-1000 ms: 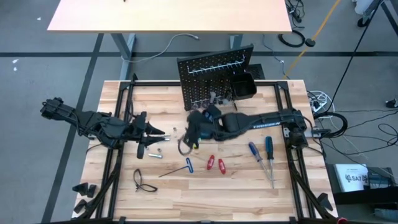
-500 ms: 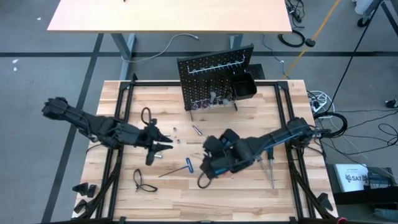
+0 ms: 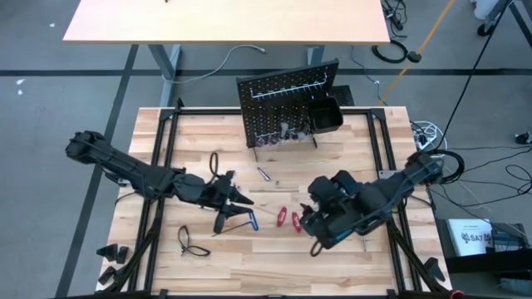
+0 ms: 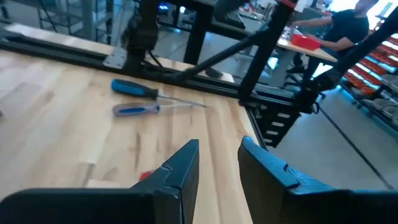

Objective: Hang tools onto peg board
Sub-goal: Hang the blue-black screwdriver on the pegboard

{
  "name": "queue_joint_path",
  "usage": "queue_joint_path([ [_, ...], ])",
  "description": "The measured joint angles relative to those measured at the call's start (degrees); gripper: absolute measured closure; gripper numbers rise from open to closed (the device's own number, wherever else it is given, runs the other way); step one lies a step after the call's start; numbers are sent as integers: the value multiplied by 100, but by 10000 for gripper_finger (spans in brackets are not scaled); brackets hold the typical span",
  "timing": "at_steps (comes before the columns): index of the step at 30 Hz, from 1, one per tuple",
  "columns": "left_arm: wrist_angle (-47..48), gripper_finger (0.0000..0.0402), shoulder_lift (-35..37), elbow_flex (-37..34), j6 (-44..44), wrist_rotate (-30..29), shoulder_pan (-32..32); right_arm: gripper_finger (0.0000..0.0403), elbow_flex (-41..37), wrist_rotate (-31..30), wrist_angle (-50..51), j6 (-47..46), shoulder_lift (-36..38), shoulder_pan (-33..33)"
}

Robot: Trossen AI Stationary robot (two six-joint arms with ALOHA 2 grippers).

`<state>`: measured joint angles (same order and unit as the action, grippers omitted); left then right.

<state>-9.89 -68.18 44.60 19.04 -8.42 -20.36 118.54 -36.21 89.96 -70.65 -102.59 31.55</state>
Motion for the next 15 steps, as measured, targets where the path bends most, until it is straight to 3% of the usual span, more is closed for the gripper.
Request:
queue_joint_path([
  [5, -28, 288, -141, 72, 16, 121, 4, 106, -53, 282, -2, -170, 104, 82],
  [15, -24, 288, -112, 175, -32, 115, 15, 106, -1594, 2423, -385, -756, 181, -2],
])
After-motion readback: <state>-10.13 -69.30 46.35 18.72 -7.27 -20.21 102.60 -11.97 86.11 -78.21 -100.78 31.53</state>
